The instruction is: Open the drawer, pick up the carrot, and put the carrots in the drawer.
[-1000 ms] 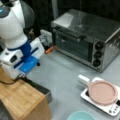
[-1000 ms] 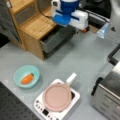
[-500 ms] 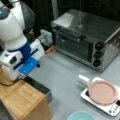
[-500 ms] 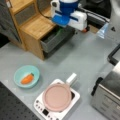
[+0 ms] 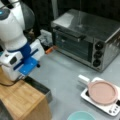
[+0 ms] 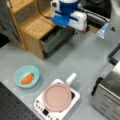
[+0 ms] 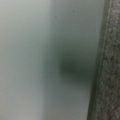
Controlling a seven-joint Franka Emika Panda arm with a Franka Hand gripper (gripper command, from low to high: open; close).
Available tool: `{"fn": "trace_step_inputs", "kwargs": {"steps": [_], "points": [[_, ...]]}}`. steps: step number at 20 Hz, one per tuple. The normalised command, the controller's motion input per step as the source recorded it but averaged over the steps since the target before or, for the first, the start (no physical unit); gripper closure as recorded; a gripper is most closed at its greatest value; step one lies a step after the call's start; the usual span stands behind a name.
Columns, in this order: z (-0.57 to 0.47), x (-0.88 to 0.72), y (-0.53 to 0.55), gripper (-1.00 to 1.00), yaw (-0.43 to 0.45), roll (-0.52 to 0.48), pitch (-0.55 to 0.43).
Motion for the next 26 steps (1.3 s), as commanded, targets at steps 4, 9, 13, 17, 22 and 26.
{"fn": "trace_step_inputs", "kwargs": {"steps": [4, 9, 13, 17, 22, 26], "points": [[-0.07, 0.14, -0.02, -1.0, 0.012, -0.008, 0.049], [-0.17, 0.14, 0.05, -1.0, 0.011, -0.04, 0.048], [-0.19, 0.09, 0.08, -1.0, 0.003, -0.046, 0.044], [-0.29, -0.03, 0.13, -1.0, -0.025, -0.007, 0.042], [-0.28, -0.1, 0.19, -1.0, -0.059, 0.014, 0.05], [-0.23, -0.13, 0.26, -1.0, -0.085, 0.019, 0.065]]}}
